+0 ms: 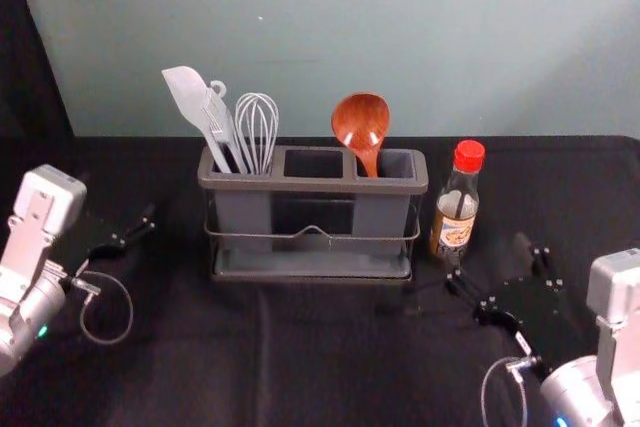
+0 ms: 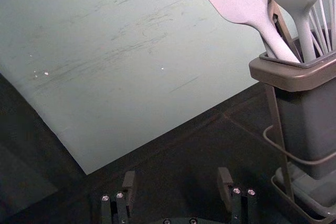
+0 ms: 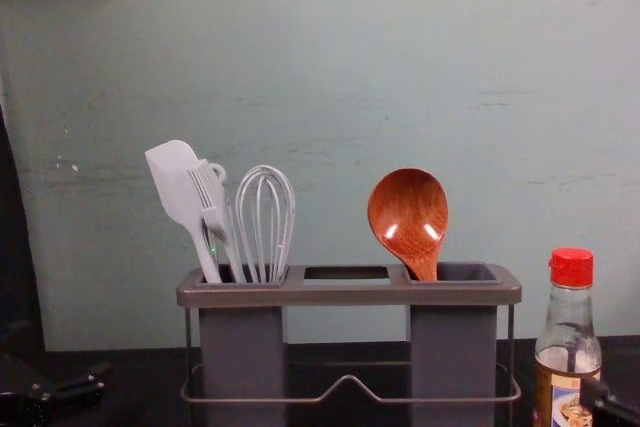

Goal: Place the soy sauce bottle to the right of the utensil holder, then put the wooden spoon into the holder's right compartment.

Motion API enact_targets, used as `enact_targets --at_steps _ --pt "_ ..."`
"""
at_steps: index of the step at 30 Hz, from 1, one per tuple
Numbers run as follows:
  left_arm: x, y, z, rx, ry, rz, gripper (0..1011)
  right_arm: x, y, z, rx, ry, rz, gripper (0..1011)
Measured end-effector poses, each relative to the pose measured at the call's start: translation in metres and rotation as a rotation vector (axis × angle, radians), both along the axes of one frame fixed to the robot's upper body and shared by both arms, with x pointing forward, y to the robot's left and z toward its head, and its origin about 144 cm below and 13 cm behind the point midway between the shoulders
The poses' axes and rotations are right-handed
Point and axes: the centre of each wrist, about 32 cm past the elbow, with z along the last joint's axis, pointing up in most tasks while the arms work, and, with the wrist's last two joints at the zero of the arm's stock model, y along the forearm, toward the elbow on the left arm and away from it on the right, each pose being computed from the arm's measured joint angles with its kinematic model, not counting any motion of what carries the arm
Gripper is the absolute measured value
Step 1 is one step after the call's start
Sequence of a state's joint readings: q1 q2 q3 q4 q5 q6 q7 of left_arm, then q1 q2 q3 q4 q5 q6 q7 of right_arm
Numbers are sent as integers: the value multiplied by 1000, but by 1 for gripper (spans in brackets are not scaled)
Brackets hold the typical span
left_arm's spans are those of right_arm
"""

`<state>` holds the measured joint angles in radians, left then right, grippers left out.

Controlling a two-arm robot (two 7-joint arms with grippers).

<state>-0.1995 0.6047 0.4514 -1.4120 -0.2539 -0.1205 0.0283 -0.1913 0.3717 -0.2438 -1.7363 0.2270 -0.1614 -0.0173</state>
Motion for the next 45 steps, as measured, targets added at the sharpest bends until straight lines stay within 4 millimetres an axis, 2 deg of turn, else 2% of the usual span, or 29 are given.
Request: enact_targets --at_steps 2,11,45 --pt "0 0 0 0 0 0 1011 0 1 -7 3 11 -7 1004" --pt "0 0 0 0 0 0 1012 1 2 -16 4 24 -8 1004" --pt "0 0 0 0 0 0 1012 1 2 -16 4 23 -6 1004"
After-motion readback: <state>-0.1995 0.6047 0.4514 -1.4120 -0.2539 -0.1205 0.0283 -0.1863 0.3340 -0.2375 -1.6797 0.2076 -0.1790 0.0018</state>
